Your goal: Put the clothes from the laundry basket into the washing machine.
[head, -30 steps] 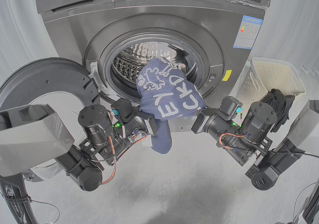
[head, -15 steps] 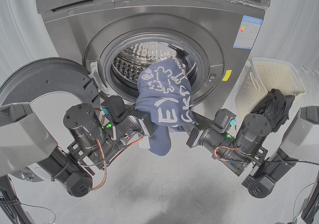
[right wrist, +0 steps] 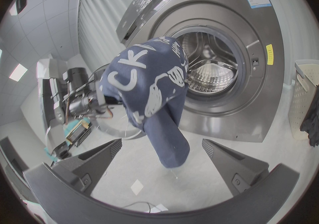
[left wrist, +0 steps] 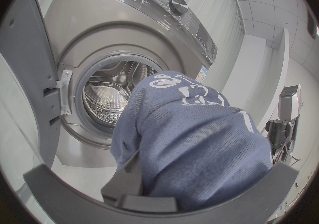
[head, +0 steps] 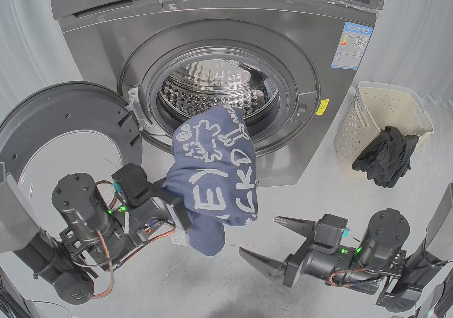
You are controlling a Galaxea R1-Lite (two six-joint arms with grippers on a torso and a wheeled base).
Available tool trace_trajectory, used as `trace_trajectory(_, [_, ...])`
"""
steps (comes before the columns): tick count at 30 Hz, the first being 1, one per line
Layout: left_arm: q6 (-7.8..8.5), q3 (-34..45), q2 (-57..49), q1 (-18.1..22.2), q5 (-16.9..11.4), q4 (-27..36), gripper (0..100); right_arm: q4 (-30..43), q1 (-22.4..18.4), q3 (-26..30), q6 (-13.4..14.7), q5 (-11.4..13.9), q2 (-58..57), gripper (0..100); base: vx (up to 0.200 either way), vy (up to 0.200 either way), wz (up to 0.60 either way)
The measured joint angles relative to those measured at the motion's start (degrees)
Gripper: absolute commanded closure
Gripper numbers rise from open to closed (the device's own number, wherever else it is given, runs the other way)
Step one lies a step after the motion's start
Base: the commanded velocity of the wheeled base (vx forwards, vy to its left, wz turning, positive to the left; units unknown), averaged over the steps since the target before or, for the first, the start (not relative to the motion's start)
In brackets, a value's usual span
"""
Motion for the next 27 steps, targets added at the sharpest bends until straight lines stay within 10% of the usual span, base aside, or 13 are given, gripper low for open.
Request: trace_trajectory(27, [-0.13,8.35,-3.61,0.89,0.07,-0.05,100,-0.09,-6.64,5.99,0.3,0.32,-4.88,0,0.0,0.0,0.0])
